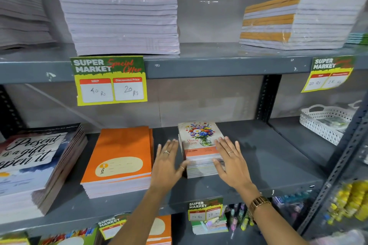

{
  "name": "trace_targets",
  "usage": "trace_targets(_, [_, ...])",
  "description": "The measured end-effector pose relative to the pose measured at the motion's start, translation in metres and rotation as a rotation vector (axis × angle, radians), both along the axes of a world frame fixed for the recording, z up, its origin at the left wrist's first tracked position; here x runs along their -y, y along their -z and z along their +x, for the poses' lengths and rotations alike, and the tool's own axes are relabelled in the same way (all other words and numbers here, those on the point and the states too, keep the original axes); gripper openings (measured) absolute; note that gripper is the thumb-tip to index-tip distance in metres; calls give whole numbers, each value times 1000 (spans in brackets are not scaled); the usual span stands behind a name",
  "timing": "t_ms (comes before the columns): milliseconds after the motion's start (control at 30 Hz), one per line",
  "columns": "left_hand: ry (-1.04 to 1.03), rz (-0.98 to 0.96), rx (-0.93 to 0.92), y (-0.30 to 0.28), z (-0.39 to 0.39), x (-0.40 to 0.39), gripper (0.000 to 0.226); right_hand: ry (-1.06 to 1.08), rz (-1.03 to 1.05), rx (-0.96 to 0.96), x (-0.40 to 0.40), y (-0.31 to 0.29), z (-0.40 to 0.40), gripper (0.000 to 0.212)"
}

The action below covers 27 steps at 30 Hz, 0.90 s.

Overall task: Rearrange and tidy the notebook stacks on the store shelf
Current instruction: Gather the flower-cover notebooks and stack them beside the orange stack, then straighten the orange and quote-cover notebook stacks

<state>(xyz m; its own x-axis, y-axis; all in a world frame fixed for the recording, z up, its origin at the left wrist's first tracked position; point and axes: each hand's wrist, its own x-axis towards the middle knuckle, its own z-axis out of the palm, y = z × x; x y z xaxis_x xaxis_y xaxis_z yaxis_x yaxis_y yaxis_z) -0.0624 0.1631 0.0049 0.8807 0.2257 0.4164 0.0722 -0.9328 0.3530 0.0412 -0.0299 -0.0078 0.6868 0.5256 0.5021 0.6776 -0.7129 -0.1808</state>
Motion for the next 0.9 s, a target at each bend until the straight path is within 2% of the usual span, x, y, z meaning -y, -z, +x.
trace_targets(33, [-14,14,17,-3,-6,-7,108,-15,15,4,-4,-2,-5,58])
trace_targets(133, [-24,89,45,-10,-26,-31,101,-78,52,17,-24,-8,-22,58])
trace_targets(200, [-46,117,-7,-12,-41,-49,95,-116,58,-2,-40,-11,-36,57])
trace_targets(300, [-90,148,-81,-8,-66,-76,100,-164,69,-19,-68,-14,-57,56])
trace_targets(400, [-111,140,-110,-2,-90,-100,89,-233,34,-11,-97,-18,-79,55])
trace_targets(467, [-116,163,-133,1,-102,-114,96,-277,-4,-16,-116,-16,-90,55])
trace_targets(533, [-130,172,-173,3,-113,-128,117,-322,-30,-64,-137,-16,-103,58])
trace_targets(600, [-153,182,-244,4,-119,-136,128,-362,-64,-49,-154,-16,-112,56])
trace_targets(800, [-175,162,-321,11,-130,-154,135,-314,-241,-185,-185,-14,-131,56])
trace_targets(900, [-160,174,-308,13,-129,-155,123,-275,-280,-181,-187,-10,-133,55])
